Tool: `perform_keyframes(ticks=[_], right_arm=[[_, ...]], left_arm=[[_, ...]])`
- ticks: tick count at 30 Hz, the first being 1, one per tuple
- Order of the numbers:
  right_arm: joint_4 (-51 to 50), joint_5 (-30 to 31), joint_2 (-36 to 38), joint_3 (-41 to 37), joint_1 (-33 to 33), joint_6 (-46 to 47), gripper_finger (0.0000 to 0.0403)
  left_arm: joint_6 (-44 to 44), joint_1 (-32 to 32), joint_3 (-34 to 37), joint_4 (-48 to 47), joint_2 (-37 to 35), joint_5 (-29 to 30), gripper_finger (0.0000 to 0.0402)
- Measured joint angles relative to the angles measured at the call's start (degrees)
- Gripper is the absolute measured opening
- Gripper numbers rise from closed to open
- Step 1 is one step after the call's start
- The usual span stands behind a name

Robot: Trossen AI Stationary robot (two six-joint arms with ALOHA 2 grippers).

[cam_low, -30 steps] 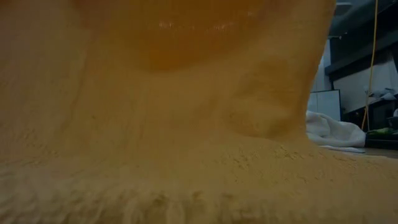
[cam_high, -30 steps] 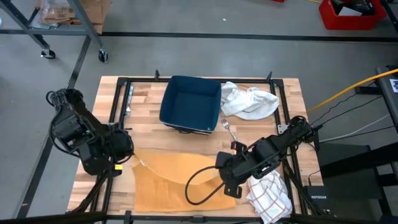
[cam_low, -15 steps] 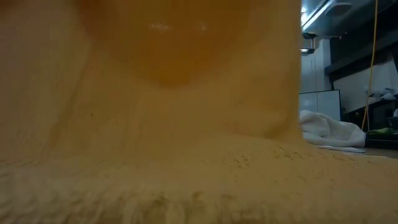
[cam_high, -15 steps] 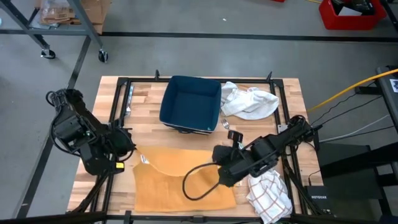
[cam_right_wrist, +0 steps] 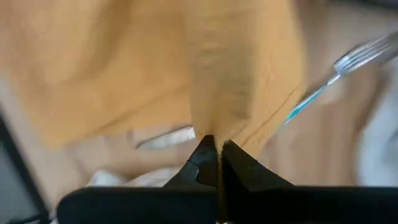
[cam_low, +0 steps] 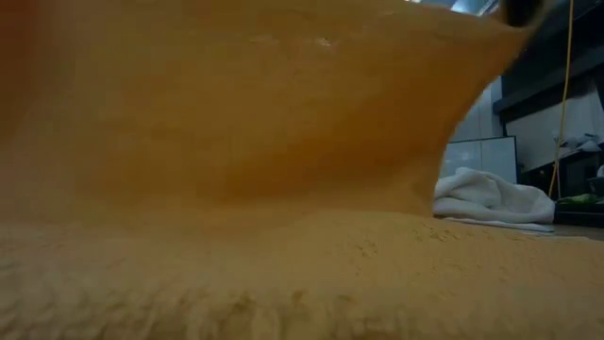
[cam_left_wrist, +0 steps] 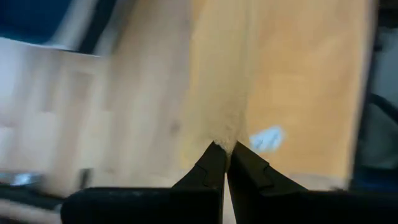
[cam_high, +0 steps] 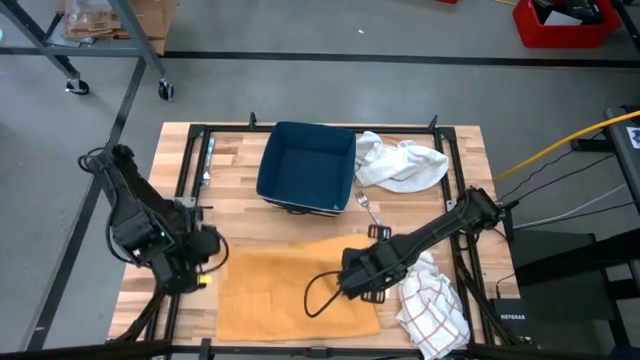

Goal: Fold towel
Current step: Fold the yellow towel

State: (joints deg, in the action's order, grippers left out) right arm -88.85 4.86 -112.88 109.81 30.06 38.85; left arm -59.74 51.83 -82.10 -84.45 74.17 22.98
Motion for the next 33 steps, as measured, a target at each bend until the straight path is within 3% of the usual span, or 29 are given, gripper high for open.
perform_keyframes(ticks=[4,7,15,26,33], right_arm=[[6.9,-8.3,0.0,-3.9,2.5,1.8,0.0003],[14.7,-10.6,0.0,-6.2,5.3,2.6,0.0002],[30.3,-9.0,-0.2,-11.3,11.4,13.6,0.0002],[41.7,-11.5,-1.9,-12.9,16.9,24.4,0.0002],[43.5,-8.5,-3.4,-12.8,19.1,27.1,0.0003]], left_arm=[[0.4,3.3,3.6,9.7,0.0,-4.2,0.0000],[0.0,5.1,6.3,15.4,0.3,-5.9,0.0000],[-3.3,8.6,11.7,24.2,3.7,-7.6,0.0000],[-5.0,12.4,13.4,41.2,11.0,-12.2,0.0000],[-4.5,13.6,13.4,41.8,13.8,-12.1,0.0000]])
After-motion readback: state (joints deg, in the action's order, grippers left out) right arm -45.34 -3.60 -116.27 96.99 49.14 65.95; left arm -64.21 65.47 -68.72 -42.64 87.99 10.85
